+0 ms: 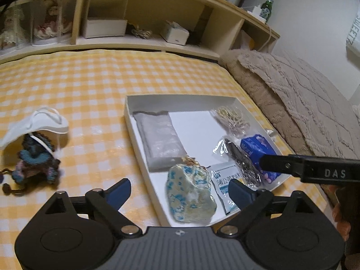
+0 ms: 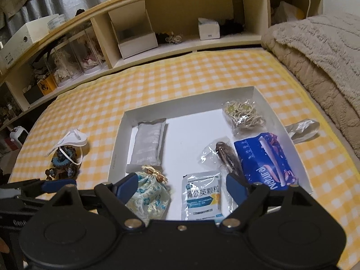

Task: Organize soft objects
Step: 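Withdraw both open tools from the tray, then move both tools toward the white mask lying on the knitted pouch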

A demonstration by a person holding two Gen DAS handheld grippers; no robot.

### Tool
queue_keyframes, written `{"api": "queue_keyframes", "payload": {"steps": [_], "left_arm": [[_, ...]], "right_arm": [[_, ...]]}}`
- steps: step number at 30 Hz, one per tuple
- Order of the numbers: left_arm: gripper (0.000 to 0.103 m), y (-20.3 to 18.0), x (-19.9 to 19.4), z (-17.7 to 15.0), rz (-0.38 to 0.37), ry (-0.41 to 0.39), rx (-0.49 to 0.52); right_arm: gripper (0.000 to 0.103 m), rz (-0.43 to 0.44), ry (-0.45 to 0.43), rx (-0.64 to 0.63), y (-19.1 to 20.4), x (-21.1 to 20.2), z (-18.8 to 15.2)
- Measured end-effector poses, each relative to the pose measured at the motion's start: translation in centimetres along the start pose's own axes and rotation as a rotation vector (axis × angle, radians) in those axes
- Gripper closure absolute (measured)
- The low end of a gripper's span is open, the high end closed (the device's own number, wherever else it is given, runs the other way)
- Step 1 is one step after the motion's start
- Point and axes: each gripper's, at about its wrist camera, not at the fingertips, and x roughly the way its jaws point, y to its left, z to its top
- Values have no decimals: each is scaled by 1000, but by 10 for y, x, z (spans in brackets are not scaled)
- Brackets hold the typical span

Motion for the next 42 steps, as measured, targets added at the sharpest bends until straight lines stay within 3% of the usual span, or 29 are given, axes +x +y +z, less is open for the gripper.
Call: {"api": "queue_keyframes", "payload": {"steps": [4,10,30,42], "left_arm": [[0,2,-10,3,18,-19,1],[0,6,-25,4,22,-44,-10],[0,10,-53,1,94,-68,30],[0,37,-66,11,158,-102,3]], "right_arm": [[11,-9,-14,-4,1,-11,-1],[0,-13,-34,-13,6,-29,-5],[0,-98,-54,-40,22,-56,-21],[0,-65,-58,-91,47,-42,-21]]}}
